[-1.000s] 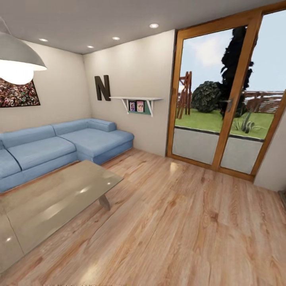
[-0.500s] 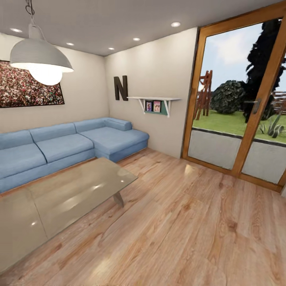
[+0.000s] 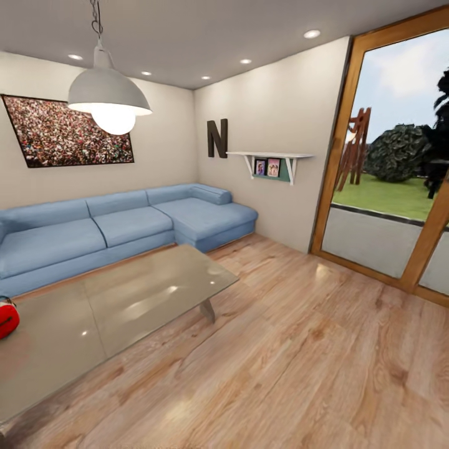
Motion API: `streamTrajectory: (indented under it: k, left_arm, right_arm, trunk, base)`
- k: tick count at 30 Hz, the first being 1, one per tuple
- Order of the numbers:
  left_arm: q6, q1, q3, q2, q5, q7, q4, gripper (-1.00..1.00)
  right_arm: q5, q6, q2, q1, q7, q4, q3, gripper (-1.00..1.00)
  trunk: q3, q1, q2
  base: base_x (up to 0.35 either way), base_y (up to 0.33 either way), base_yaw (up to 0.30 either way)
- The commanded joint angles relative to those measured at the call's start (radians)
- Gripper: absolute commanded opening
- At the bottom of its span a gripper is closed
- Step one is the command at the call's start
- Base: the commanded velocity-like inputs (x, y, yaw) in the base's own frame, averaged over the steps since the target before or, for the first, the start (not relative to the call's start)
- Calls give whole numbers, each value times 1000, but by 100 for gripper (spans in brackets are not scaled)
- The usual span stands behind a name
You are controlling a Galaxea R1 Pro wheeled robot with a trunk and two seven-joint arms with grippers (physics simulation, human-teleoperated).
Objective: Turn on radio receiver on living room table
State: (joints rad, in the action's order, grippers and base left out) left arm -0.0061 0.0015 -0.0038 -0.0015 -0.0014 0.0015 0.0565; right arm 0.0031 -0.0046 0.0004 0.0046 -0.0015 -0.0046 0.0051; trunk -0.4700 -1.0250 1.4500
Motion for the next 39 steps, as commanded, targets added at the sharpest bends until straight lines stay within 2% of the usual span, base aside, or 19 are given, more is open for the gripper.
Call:
streamTrajectory:
  k: [1, 39]
  left_arm:
    - [0, 0, 0, 0, 0, 0, 0, 100]
    - [0, 0, 1, -2, 0, 0, 2, 100]
  right_arm:
    - [0, 0, 0, 0, 0, 0, 0, 100]
    - [0, 0, 0, 0, 0, 0, 1, 100]
  trunk:
    - [0, 0, 0]
    - [0, 0, 0]
  base:
    - [0, 0, 271]
    - [0, 0, 271]
